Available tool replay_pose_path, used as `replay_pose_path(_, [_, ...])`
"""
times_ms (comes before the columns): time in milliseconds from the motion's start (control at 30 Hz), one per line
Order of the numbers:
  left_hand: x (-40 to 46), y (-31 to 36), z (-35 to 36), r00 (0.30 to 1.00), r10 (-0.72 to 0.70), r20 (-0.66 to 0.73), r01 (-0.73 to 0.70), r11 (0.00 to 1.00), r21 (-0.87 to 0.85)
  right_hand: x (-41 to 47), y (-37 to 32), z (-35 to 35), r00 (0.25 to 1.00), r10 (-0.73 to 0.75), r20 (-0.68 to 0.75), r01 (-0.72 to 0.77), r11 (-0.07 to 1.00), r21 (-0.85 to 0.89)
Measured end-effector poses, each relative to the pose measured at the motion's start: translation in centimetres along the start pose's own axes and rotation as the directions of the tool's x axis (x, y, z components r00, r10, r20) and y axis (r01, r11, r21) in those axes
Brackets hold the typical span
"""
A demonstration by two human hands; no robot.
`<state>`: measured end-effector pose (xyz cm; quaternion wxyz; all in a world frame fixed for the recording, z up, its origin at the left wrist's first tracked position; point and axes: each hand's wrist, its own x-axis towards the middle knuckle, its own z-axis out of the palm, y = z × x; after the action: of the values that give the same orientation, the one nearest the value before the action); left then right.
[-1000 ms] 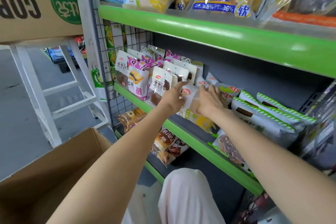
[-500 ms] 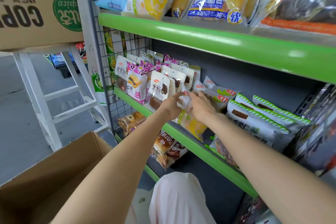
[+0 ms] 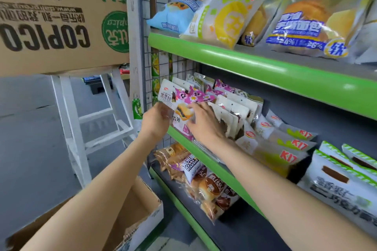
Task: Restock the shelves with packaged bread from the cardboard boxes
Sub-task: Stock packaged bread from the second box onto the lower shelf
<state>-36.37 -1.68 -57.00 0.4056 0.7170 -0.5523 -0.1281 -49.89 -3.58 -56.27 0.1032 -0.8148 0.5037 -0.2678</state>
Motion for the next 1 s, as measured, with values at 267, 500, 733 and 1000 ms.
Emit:
replay_pose_path(267, [14.5, -6.1, 1.9, 0.926, 0.080, 0.369, -0.191, 0.942, 0.276, 14.9, -1.0, 5.3, 0.994, 0.091, -0.060, -0.101, 0.976, -0.193])
replay_pose_path(500, [20.5, -8.7, 5.4, 0.837, 0.283, 0.468, -0.515, 0.695, 0.502, 22.9, 3.2, 4.9, 0.970, 0.199, 0.140, -0.162, 0.957, -0.239])
replay_pose_path(733, [23.3, -9.1, 8.1, 0.778, 0.428, 0.460, -0.628, 0.550, 0.551, 24.4, 5.4, 5.3, 0.911, 0.364, 0.192, -0.290, 0.899, -0.329])
replay_pose_path(1000, [23.4, -8.8, 8.1, 0.717, 0.433, 0.546, -0.674, 0.629, 0.387, 21.5, 3.7, 3.0, 0.924, 0.322, 0.207, -0.252, 0.919, -0.305])
